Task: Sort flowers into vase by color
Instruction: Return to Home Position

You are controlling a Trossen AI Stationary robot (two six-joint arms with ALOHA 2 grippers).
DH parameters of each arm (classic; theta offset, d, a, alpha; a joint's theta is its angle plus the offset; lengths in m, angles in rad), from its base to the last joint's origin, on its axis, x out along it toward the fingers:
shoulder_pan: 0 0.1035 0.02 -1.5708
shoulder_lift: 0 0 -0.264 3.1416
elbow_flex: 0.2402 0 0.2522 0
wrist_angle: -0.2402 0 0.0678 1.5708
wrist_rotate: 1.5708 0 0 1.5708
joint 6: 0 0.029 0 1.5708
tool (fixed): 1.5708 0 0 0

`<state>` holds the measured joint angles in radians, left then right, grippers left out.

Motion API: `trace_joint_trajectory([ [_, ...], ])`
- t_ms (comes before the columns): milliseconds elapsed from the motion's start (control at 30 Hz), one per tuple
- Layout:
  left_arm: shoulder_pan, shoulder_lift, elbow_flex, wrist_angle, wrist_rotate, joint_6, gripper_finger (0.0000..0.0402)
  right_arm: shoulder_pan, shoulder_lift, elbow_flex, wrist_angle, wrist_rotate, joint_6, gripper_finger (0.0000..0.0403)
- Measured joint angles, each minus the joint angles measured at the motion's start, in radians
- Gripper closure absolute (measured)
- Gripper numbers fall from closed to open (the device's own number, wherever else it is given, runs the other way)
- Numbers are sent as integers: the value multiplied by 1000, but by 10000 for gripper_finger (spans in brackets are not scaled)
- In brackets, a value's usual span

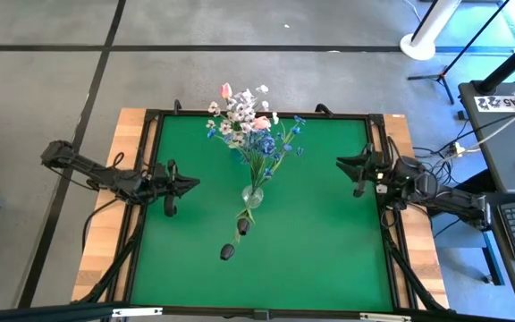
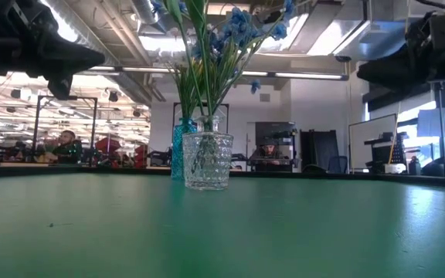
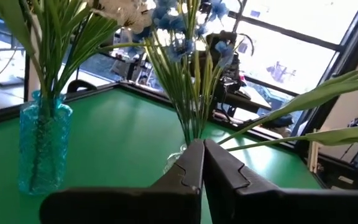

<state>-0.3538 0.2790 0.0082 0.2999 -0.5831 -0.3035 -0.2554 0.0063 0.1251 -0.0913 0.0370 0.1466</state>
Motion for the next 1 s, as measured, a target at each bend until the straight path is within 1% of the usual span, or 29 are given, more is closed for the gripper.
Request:
trace_joint_trajectory([
  [100, 0, 0, 2, 9, 0, 28, 399, 0, 2, 54, -108, 33, -38, 379],
  [167, 0, 0, 2, 10, 0, 55, 399, 0, 1, 92, -166, 49, -66, 395],
  [267, 0, 0, 2, 10, -13, 95, 399, 0, -3, 105, -178, 59, -74, 377],
  [433, 0, 0, 2, 13, -61, 103, 399, 0, -3, 105, -91, 58, -50, 353],
  [500, 0, 0, 2, 38, -62, 103, 399, 0, -3, 107, -58, 49, -40, 351],
  [600, 0, 0, 4, 65, -61, 103, 399, 0, -3, 107, -57, 40, -18, 350],
  [800, 0, 0, 4, 46, -62, 104, 399, 0, -2, 107, -128, 40, -16, 350],
  [900, 0, 0, 4, 54, -61, 93, 399, 0, -2, 107, -147, 29, 59, 350],
  [933, 0, 0, 4, 54, -58, 87, 399, 0, -2, 107, -143, 33, 52, 349],
  [1000, 0, 0, 4, 56, -53, 125, 399, 0, -2, 107, -106, 59, -10, 349],
])
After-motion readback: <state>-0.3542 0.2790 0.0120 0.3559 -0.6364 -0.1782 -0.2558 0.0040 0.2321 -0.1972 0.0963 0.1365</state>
